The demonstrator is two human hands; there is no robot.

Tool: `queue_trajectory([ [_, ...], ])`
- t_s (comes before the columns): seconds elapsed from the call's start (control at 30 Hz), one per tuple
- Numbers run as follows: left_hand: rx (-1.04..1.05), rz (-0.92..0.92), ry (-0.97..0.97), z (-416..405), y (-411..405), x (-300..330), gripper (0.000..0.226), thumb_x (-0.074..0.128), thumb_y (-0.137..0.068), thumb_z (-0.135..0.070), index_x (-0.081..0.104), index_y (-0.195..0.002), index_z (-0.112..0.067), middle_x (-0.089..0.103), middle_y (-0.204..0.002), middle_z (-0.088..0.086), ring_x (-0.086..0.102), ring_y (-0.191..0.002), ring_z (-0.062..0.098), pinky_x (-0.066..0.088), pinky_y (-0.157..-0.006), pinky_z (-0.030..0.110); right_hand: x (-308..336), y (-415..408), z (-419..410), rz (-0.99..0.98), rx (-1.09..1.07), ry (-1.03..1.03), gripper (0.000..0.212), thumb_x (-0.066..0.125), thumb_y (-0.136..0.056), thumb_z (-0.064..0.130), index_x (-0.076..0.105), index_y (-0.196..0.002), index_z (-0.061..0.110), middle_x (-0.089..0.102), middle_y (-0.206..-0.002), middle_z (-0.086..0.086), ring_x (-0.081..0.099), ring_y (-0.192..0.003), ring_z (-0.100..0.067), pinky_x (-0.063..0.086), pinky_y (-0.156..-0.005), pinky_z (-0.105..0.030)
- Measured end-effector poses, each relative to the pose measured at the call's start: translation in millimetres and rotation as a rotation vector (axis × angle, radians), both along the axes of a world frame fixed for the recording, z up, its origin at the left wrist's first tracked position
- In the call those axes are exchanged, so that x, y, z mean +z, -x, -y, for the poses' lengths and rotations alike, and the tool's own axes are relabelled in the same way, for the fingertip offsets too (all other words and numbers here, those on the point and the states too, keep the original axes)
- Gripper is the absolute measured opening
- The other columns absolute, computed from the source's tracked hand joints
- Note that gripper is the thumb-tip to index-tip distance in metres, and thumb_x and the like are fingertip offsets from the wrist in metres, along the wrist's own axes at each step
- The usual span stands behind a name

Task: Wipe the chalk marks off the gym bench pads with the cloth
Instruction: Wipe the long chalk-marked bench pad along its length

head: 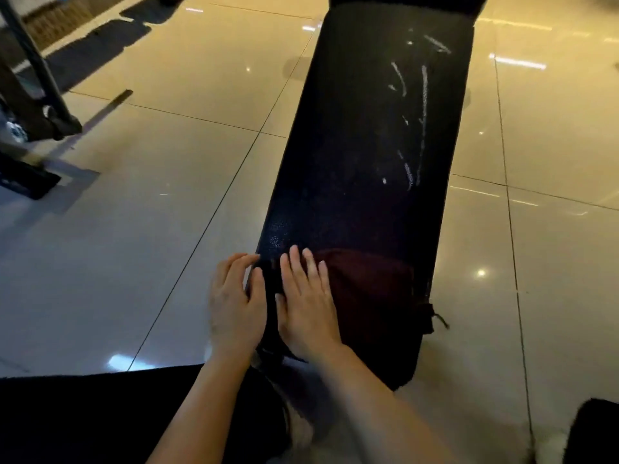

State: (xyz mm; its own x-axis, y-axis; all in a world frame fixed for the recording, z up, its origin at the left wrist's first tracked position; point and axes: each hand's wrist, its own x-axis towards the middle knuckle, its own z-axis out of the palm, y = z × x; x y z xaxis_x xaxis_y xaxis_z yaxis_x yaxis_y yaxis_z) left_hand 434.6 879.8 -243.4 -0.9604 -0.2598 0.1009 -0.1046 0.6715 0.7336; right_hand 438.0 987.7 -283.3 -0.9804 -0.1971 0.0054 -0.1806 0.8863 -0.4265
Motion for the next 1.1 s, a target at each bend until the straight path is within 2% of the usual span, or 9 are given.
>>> queue_trajectory([
  [0.2,0.015,-0.038,-0.099,-31,22,12,0.023,0.050,-0.097,-0.012,0.061,-0.118,-0.014,0.053,-0.115,-0.002,0.045,-0.100,0.003,0.031,-0.084,0.013,4,-43,-13,0.022,0.085,0.262,0.055,0.031,-0.103,0.031,0.010,-0.154,0.035,-0.014,-0.162,0.011,-0.017,-0.148,-0.011,-0.006,-0.121,-0.030],
  [0.33,-0.006,-0.076,-0.009,-49,25,2,0.022,0.057,-0.093,-0.013,0.062,-0.115,-0.013,0.054,-0.110,-0.002,0.049,-0.098,0.009,0.032,-0.082,0.014,2,-59,-53,-0.240,-0.047,0.303,0.059,0.056,-0.091,0.002,0.039,-0.144,0.019,0.025,-0.157,-0.009,0.018,-0.149,-0.021,0.014,-0.119,-0.023],
  [0.43,-0.072,-0.003,0.066,-50,14,-20,0.025,0.063,-0.089,-0.028,0.065,-0.110,-0.013,0.057,-0.112,0.002,0.055,-0.104,0.019,0.040,-0.087,0.028,-7,-55,-79,-0.313,-0.191,0.269,0.042,0.052,-0.092,0.004,0.054,-0.133,0.011,0.043,-0.145,-0.011,0.039,-0.137,-0.024,0.025,-0.117,-0.024],
  [0.53,-0.117,0.041,0.144,-51,5,-28,0.048,0.053,-0.082,-0.054,0.069,-0.103,-0.013,0.056,-0.112,0.001,0.055,-0.104,0.021,0.045,-0.092,0.040,-10,-36,-93,-0.276,-0.252,0.256,0.039,0.043,-0.093,0.010,0.058,-0.129,0.008,0.054,-0.135,-0.010,0.048,-0.126,-0.024,0.035,-0.109,-0.033],
  [0.67,-0.292,0.017,0.331,-53,14,-18,0.059,0.050,-0.078,-0.069,0.071,-0.089,-0.015,0.062,-0.098,0.000,0.059,-0.088,0.019,0.049,-0.076,0.037,-5,-28,-108,-0.222,-0.169,0.241,0.041,0.050,-0.091,0.008,0.056,-0.131,0.005,0.056,-0.134,-0.009,0.049,-0.123,-0.022,0.039,-0.108,-0.031],
  [0.8,-0.502,0.223,0.434,-66,15,0,0.056,0.053,-0.076,-0.071,0.068,-0.101,-0.023,0.056,-0.102,-0.010,0.056,-0.094,0.009,0.041,-0.075,0.022,4,-20,-123,-0.220,-0.073,0.135,0.056,0.078,-0.067,-0.007,0.064,-0.120,0.002,0.062,-0.123,-0.010,0.048,-0.114,-0.019,0.047,-0.097,-0.028],
  [0.87,-0.537,0.321,0.446,-71,20,9,0.049,0.060,-0.079,-0.065,0.063,-0.109,-0.027,0.052,-0.104,-0.014,0.054,-0.099,0.008,0.039,-0.078,0.021,10,-12,-136,-0.222,-0.065,0.132,0.046,0.080,-0.066,-0.005,0.067,-0.110,0.003,0.062,-0.115,-0.010,0.049,-0.106,-0.021,0.050,-0.090,-0.029],
  [0.97,-0.517,0.458,0.469,-76,26,24,0.049,0.064,-0.077,-0.064,0.058,-0.111,-0.030,0.051,-0.100,-0.015,0.050,-0.093,0.006,0.037,-0.074,0.023,14,-2,-153,-0.199,-0.018,0.146,0.026,0.078,-0.069,-0.002,0.064,-0.090,0.006,0.059,-0.107,-0.010,0.051,-0.096,-0.024,0.040,-0.084,-0.025],
  [1.1,-0.431,0.569,0.500,-80,19,33,0.050,0.068,-0.076,-0.060,0.054,-0.115,-0.032,0.051,-0.098,-0.013,0.048,-0.088,0.007,0.037,-0.072,0.025,17,4,-159,-0.160,0.018,0.145,0.022,0.074,-0.069,-0.005,0.058,-0.080,0.007,0.055,-0.093,-0.007,0.051,-0.084,-0.026,0.036,-0.074,-0.027],
])
